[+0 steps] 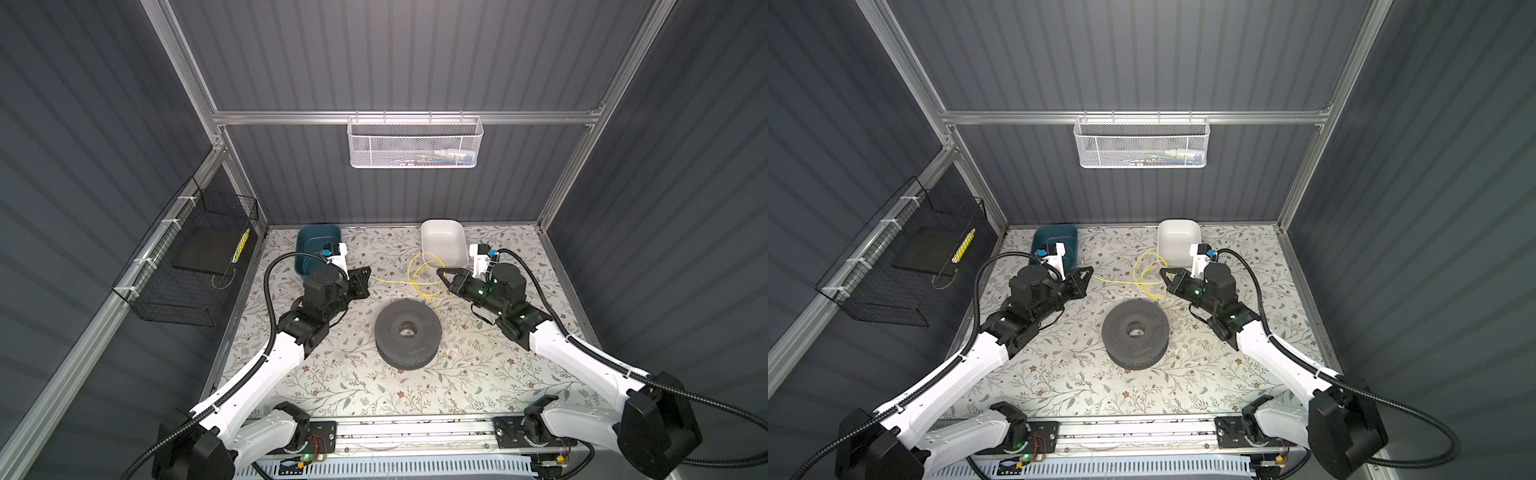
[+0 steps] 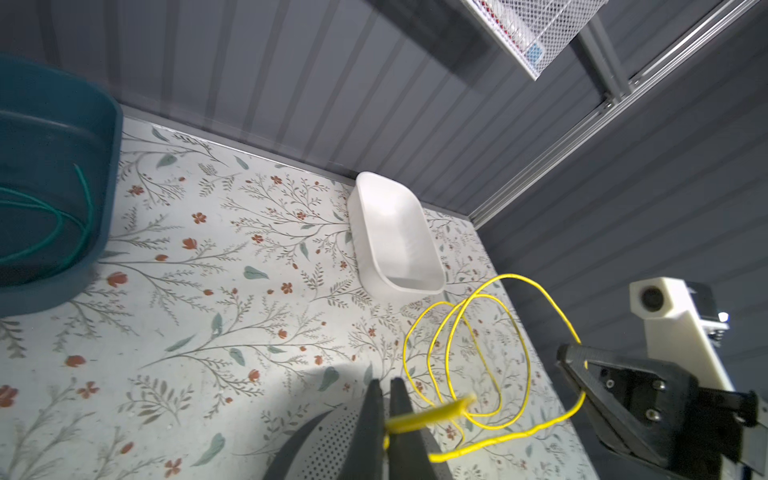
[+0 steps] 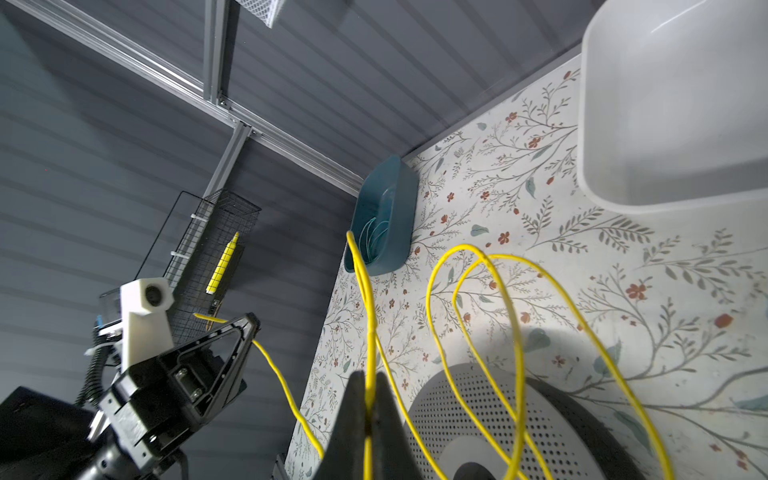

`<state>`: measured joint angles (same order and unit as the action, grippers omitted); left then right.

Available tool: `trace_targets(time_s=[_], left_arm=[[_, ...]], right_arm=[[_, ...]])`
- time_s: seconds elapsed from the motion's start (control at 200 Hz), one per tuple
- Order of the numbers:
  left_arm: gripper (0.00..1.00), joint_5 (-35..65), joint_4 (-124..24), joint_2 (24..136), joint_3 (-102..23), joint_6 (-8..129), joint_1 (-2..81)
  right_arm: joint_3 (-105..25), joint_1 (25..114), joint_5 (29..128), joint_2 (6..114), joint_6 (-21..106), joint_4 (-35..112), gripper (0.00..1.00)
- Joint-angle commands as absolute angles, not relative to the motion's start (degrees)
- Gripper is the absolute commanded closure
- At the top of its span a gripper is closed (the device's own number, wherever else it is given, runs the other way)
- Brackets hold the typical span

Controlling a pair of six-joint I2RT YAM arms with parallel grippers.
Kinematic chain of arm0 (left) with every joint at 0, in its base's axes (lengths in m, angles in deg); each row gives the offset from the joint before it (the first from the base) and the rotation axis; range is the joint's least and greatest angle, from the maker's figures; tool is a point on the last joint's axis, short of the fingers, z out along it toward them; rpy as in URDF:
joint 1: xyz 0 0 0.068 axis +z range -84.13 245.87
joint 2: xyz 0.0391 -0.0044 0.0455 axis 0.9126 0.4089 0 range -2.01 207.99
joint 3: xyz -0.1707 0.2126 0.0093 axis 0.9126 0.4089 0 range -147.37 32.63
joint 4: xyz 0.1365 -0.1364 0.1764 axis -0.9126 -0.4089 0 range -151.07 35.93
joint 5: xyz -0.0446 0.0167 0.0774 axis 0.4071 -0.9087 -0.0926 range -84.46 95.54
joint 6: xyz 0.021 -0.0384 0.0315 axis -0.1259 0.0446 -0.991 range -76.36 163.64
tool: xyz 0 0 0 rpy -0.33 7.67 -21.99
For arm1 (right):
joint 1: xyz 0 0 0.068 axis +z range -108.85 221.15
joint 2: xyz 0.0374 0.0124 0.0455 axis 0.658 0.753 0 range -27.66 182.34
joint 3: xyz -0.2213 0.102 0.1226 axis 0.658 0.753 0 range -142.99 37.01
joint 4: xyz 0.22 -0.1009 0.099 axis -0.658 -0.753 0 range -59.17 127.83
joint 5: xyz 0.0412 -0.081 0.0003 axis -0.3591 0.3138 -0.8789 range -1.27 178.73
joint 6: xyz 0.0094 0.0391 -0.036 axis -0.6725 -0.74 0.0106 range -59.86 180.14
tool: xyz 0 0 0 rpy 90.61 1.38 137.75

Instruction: Wrap the cables

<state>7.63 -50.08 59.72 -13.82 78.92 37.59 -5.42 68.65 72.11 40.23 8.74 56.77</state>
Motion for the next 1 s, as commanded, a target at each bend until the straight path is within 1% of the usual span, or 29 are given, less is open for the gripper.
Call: trace_targets(time_s=[0.0,0.04,0.065,0.08,0.16,0.195,0.245,0.265,0.305,0.325,0.365,0.405,0.44,0.495,0.625,0.715,0.78,0.82,0.925,0.995], left_arm=[[0.69,5.51,-49.70,58.28,-11.22,82.63,42.58],[0.67,6.07,-50.23,58.54,-11.67,81.55,42.62],[0.63,6.04,-51.41,58.54,-12.55,80.33,42.66],[0.59,5.97,-52.33,58.46,-13.20,79.47,42.66],[0.35,4.57,-58.44,57.70,-17.48,73.93,42.64],[0.29,3.32,-61.67,57.34,-19.78,71.47,42.66],[0.31,3.95,-65.73,57.32,-23.09,67.31,42.64],[0.34,5.63,-66.98,57.75,-24.46,65.01,42.54],[0.44,7.71,-71.55,59.60,-28.38,61.98,42.00],[0.46,8.11,-74.53,61.03,-30.61,60.53,41.18],[0.44,6.46,-79.59,64.21,-34.69,55.94,36.78],[0.42,-0.40,-83.01,66.95,-37.56,51.98,30.19],[0.41,-4.81,-84.34,69.22,-39.26,49.18,24.36],[0.39,-8.21,-85.18,72.15,-41.43,46.38,17.22],[0.36,-12.11,-80.94,78.08,-43.67,41.53,7.62],[0.33,-12.63,-79.21,82.77,-46.14,37.77,3.97],[0.32,-13.70,-77.32,85.40,-47.00,36.80,3.46],[0.32,-16.20,-74.83,86.22,-46.25,36.00,3.46],[0.32,-20.99,-68.60,85.58,-43.71,34.03,3.46],[0.32,-21.43,-65.23,83.73,-41.29,33.11,3.46]], right_arm=[[-5.23,66.20,77.77,38.47,9.90,55.14,1.00],[-5.70,66.19,77.45,38.76,10.00,54.91,1.00],[-6.04,66.20,77.16,38.86,10.24,54.60,1.00],[-6.33,66.20,77.05,38.87,10.41,54.33,1.00],[-7.38,66.20,76.75,38.61,11.44,52.76,1.00],[-7.74,66.19,76.89,38.29,12.02,51.94,1.00],[-8.64,66.20,77.21,37.91,12.94,49.97,1.00],[-8.96,66.20,77.30,37.83,13.43,49.09,1.00],[-9.85,66.20,77.13,37.88,14.09,47.41,1.00],[-10.12,66.20,77.06,37.83,14.29,46.77,1.00],[-10.43,66.20,76.85,37.95,14.44,45.99,1.00],[-10.69,66.20,76.73,38.19,14.29,45.44,1.00],[-10.96,66.20,76.39,38.38,14.11,45.10,1.00],[-11.37,66.20,75.28,38.83,13.62,45.04,1.00],[-12.12,66.46,72.51,39.22,12.32,45.06,1.00],[-12.43,66.61,71.71,38.44,12.02,44.27,1.00],[-12.22,66.69,71.38,37.55,11.80,43.69,1.00],[-11.97,66.81,71.07,37.06,11.57,43.62,1.00],[-10.78,67.16,70.45,36.00,11.11,43.46,1.00],[-9.79,67.42,70.45,34.53,10.97,43.54,1.00]])
